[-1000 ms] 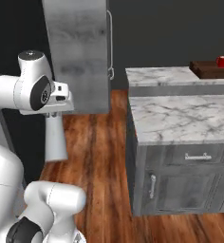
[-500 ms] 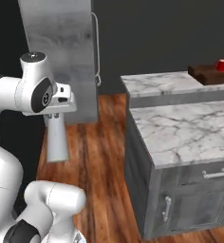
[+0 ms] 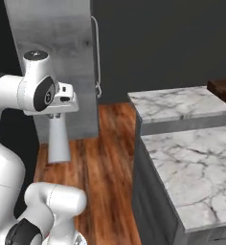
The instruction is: There is a tray on the dining counter. Grab the cup, mug, and pitcher and place them on the tray. The pitcher may be placed next to the tray if it cannot fit the tray.
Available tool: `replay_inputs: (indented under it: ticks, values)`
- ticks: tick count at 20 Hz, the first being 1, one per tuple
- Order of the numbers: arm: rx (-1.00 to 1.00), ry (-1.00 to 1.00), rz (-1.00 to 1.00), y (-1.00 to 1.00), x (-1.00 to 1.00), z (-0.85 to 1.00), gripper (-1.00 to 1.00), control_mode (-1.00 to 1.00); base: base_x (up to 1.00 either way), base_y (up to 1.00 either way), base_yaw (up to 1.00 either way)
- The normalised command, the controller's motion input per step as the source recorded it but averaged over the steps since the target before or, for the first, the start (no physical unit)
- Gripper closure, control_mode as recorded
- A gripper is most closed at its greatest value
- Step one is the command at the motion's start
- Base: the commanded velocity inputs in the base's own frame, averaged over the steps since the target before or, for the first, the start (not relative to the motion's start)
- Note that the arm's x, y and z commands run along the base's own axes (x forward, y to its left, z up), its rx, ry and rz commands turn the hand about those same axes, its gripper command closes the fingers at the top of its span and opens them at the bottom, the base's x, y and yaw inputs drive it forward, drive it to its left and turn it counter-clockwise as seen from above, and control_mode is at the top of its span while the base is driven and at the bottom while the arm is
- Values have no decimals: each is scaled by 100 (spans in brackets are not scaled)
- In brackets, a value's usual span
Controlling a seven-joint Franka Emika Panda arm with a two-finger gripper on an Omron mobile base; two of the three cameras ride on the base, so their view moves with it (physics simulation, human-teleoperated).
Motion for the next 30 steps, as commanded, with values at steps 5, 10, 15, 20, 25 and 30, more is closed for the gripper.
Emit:
replay_inputs:
  ticks: [5, 10, 15, 20, 25, 30]
  values:
    - [0, 0, 0, 0, 0, 0, 100, 100, 99, 26, -7]
    - [0, 0, 0, 0, 0, 0, 100, 100, 91, 29, -8]
    - [0, 0, 0, 0, 0, 0, 100, 100, 80, 14, -18]
    - [0, 0, 0, 0, 0, 0, 100, 100, 63, 9, -36]
    - [0, 0, 0, 0, 0, 0, 100, 100, 57, 13, -45]
    - [0, 0, 0, 0, 0, 0, 100, 100, 45, 34, -49]
